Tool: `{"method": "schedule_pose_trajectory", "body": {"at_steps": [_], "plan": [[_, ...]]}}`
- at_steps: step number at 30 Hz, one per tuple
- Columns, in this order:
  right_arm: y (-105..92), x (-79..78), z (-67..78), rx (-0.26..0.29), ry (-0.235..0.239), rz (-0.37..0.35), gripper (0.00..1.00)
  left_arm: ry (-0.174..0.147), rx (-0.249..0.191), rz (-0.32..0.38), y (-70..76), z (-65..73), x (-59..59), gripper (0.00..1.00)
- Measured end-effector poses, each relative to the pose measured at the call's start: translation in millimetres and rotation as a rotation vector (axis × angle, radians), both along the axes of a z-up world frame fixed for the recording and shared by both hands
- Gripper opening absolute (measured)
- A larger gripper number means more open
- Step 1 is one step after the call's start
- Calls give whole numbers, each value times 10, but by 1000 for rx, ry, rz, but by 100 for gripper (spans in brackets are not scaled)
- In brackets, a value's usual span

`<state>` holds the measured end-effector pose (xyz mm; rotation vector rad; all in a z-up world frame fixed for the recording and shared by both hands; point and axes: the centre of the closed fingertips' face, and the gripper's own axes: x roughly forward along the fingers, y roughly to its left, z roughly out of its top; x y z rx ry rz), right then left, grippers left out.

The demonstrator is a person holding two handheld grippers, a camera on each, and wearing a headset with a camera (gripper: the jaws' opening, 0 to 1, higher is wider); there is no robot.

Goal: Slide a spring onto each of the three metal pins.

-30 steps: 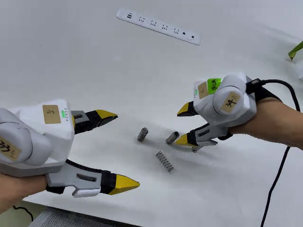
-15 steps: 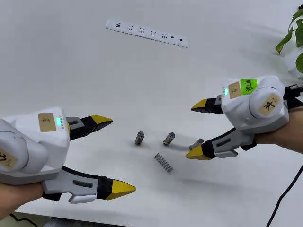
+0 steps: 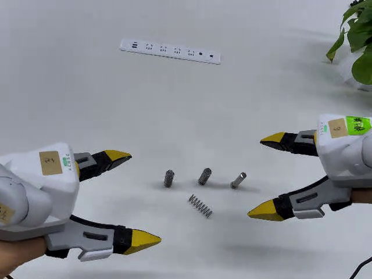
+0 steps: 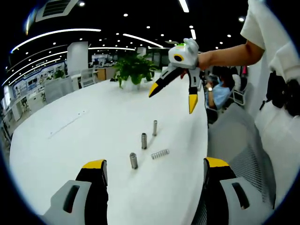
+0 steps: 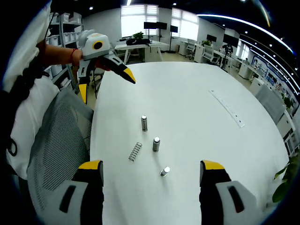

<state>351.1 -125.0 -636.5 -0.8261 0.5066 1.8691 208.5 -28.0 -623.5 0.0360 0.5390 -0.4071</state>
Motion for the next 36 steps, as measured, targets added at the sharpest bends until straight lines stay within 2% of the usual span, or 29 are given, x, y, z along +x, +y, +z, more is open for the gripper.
{"method": "schedule_pose_trajectory", "body": {"at_steps": [2,7,10,15,18,20,23,24,25,27,32,34,36], "plan": [[-72,23,1,16,17,-18,89,12,13,-10,8,-5,0,86],[-226,71,22,46,33,-83,91,38,83,-51,6,30,20,84],[-278,87,69,91,60,-132,90,45,143,-102,-44,58,62,82],[-423,121,40,104,65,-171,90,63,193,-179,-191,49,148,76],[-499,150,34,117,77,-196,90,88,237,-227,-284,-7,190,73],[-544,156,41,127,85,-208,91,106,263,-243,-335,-57,237,68],[-597,176,57,142,91,-225,91,114,268,-267,-455,-122,317,62],[-618,173,60,147,99,-232,91,139,289,-269,-465,-185,339,59],[-635,173,54,148,102,-234,91,150,304,-279,-482,-223,352,56],[-682,167,27,146,104,-234,91,158,323,-302,-554,-304,405,53],[-748,156,-10,154,119,-248,91,223,409,-359,-608,-597,480,49],[-777,176,-40,159,116,-257,91,264,483,-391,-577,-720,492,45],[-789,172,-39,163,122,-266,90,286,514,-406,-585,-797,511,42]]}}
